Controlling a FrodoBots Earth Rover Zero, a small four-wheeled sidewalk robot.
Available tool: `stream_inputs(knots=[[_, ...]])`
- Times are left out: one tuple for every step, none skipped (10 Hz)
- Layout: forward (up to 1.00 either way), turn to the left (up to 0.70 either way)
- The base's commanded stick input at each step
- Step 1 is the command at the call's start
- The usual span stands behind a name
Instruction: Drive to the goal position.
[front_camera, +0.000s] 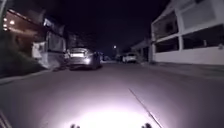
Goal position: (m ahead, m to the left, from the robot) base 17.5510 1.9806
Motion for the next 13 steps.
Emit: stream_inputs(knots=[[0.70,0.00],[0.70,0.00],[0.70,0.00],[0.70,0.00],[0.70,0.00],[0.70,0.00],[0.70,0.00],[0.70,0.00],[0.70,0.00],[0.70,0.00],[0.70,0.00],[0.70,0.00],[0.70,0.00]])
